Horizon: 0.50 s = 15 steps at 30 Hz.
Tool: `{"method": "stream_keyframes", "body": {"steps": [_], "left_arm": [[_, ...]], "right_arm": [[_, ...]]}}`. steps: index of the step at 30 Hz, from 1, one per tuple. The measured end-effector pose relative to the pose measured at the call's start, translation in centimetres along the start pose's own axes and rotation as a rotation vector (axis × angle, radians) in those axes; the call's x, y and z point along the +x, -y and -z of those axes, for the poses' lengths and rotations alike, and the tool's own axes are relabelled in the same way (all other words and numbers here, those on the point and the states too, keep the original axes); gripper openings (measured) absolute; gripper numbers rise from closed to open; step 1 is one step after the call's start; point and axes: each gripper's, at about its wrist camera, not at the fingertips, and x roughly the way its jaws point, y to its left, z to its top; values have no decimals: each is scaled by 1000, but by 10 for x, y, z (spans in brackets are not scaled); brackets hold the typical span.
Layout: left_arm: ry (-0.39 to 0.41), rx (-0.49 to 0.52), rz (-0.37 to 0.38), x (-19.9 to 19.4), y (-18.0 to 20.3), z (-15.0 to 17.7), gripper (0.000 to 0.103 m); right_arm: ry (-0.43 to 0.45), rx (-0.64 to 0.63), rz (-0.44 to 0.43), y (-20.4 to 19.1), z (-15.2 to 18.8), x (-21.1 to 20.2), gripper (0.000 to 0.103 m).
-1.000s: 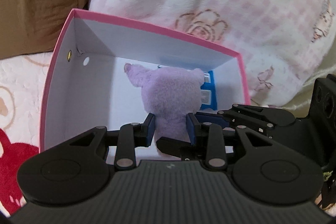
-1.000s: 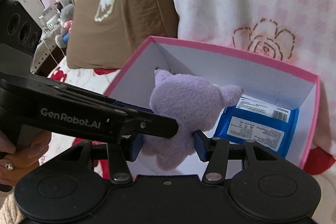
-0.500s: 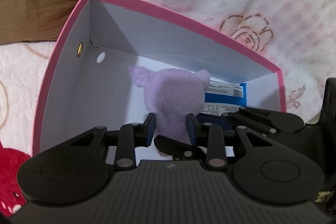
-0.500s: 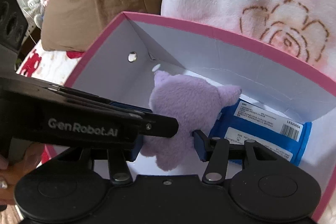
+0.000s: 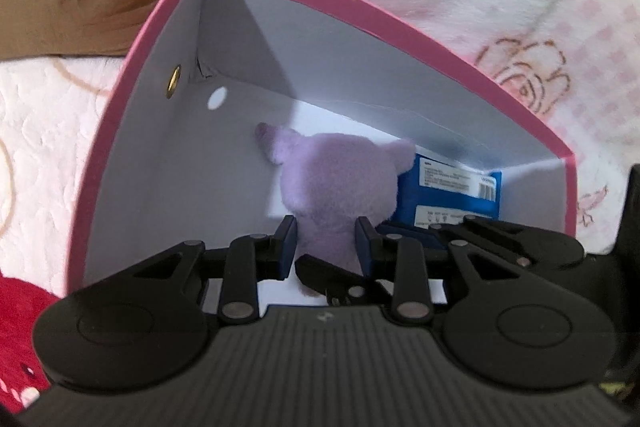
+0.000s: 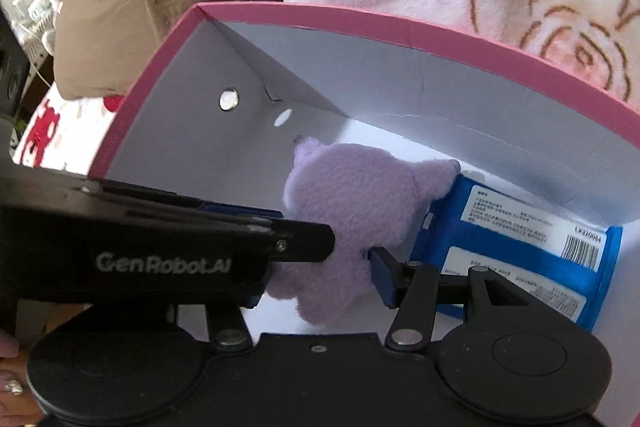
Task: Organize objects
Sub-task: 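Lower the purple plush toy into the pink box beside the wet-wipe pack, then open the right gripper to release the plush toy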
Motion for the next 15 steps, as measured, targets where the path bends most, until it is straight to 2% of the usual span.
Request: {"method": "stream_keyframes", "body": {"steps": [5, 9, 11, 15], "left_arm": [[10, 4, -27, 2, 5, 1, 30], [28, 11, -48, 3, 9, 0, 30], [35, 16, -58, 3, 11, 1, 30], [55, 5, -70, -3, 11, 6, 32]], "right_arm": [[-17, 11, 11, 8, -1, -4, 59], [8, -28, 8, 6, 5, -17, 58], [25, -68, -4, 3, 9, -24, 46], [59, -87, 21, 3, 20, -39, 46]]}}
